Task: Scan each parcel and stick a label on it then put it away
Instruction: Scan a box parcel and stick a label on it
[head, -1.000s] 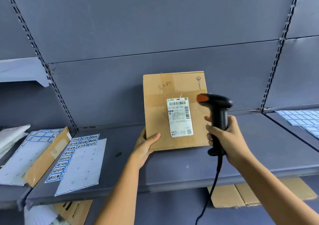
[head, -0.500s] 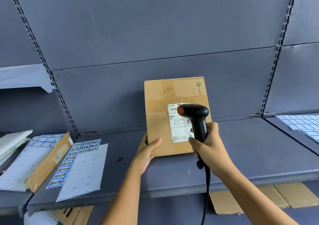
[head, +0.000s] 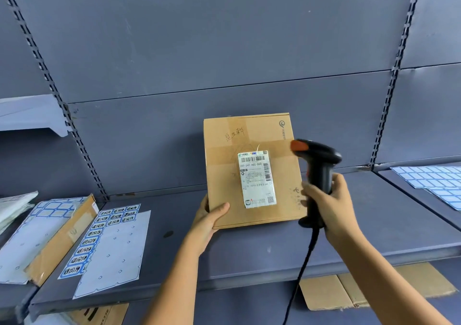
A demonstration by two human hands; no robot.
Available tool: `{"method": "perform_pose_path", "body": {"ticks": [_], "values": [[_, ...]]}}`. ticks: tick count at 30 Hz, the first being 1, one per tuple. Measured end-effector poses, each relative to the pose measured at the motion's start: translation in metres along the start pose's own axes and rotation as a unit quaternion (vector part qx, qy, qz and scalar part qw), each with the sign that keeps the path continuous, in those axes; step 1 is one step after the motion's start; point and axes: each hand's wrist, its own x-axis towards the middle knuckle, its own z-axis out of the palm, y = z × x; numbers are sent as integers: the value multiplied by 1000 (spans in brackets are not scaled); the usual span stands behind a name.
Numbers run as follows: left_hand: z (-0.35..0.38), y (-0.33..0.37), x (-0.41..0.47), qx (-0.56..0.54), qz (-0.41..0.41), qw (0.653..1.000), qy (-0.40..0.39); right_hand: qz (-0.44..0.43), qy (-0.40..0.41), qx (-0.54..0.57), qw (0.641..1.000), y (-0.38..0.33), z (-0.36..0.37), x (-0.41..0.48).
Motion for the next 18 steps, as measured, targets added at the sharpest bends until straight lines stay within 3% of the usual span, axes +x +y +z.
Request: {"method": "perform_pose_path", "body": {"ticks": [7, 10, 12, 16, 18], "values": [[2, 0, -2, 5, 10, 1000, 1, 206, 70, -10, 976, 71, -64, 63], [2, 0, -1, 9, 7, 1000, -1, 201, 58, -102, 973, 86, -63, 72], [1, 0, -1, 5, 2, 1000, -4, 160, 41, -223, 961, 85, -60, 79], [2, 1, -3, 9, 2, 1000, 4, 141, 21, -497, 856, 84, -59, 82], [4, 2, -5, 17, 2, 1000, 13, 143, 28, -557, 817, 85, -62, 79]]}}
